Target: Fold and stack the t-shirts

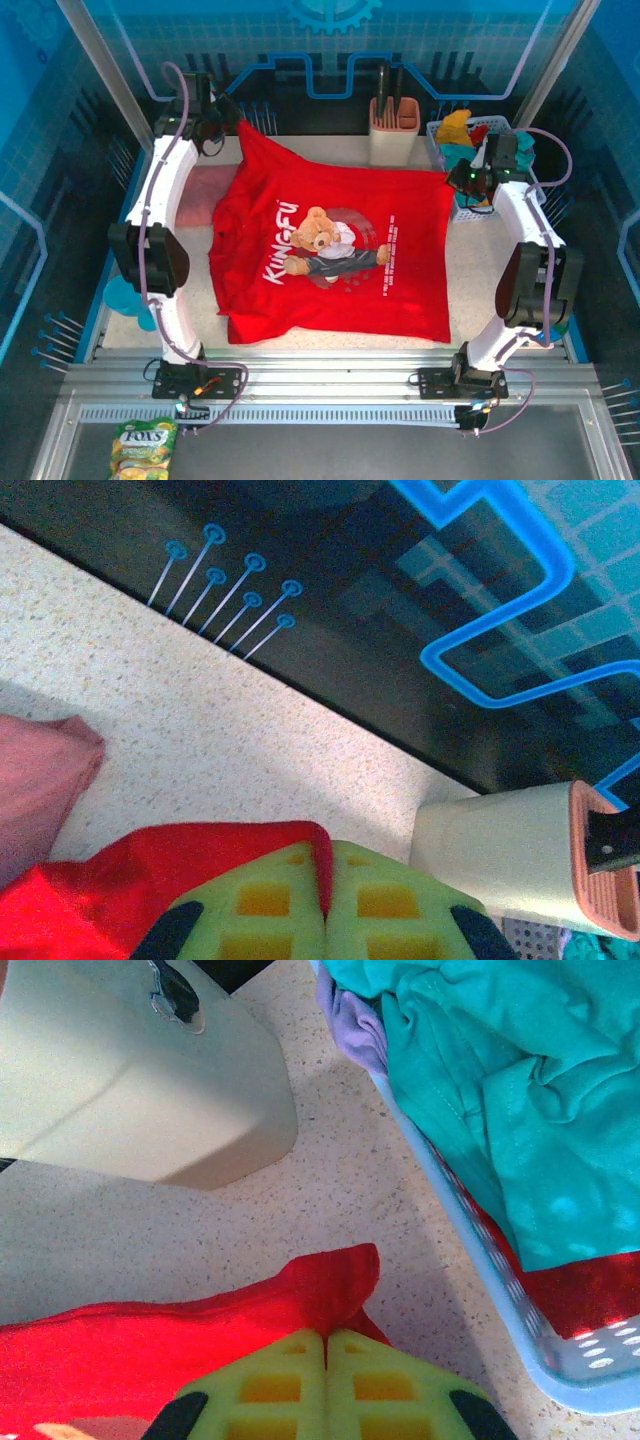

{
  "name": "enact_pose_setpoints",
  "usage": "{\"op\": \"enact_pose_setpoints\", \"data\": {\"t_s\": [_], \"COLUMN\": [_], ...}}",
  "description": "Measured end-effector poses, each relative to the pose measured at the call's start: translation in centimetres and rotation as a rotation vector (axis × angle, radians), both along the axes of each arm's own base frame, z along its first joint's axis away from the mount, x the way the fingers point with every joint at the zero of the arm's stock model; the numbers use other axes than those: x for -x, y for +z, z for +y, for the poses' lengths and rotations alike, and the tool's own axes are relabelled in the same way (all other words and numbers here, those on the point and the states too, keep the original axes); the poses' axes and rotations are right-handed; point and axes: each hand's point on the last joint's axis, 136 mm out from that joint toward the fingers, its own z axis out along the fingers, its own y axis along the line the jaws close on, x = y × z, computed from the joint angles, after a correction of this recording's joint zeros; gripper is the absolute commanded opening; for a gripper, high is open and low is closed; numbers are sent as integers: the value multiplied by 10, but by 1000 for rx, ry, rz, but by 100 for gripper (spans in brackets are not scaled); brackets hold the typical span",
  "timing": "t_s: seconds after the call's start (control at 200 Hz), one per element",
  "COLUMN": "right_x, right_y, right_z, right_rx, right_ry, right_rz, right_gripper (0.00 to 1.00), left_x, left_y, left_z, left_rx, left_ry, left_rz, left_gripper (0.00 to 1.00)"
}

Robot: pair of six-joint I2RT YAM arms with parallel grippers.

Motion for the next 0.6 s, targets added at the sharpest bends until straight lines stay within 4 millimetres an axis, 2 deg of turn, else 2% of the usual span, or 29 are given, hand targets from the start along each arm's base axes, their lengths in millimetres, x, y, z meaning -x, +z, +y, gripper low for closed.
{"op": "enact_pose_setpoints", "data": {"t_s": [0.085, 0.18, 0.255, 0.455, 0.6], "right_x": [1, 6, 14, 39, 58], "right_y": [0, -5, -12, -25, -43], "right_z": [1, 3, 6, 10, 13], "right_rx": [-7, -17, -26, -36, -42], "right_ry": [5, 12, 16, 19, 21], "right_rz": [1, 12, 33, 81, 126], "right_gripper": [0, 0, 0, 0, 0], "left_x": [8, 37, 59, 110, 149], "left_y": [-9, -29, -38, -33, -34], "left_z": [0, 3, 6, 16, 12], "left_rx": [-28, -56, -74, -110, -147], "left_ry": [5, 23, 34, 72, 82], "left_rz": [22, 86, 115, 113, 103], "left_gripper": [0, 0, 0, 0, 0]}}
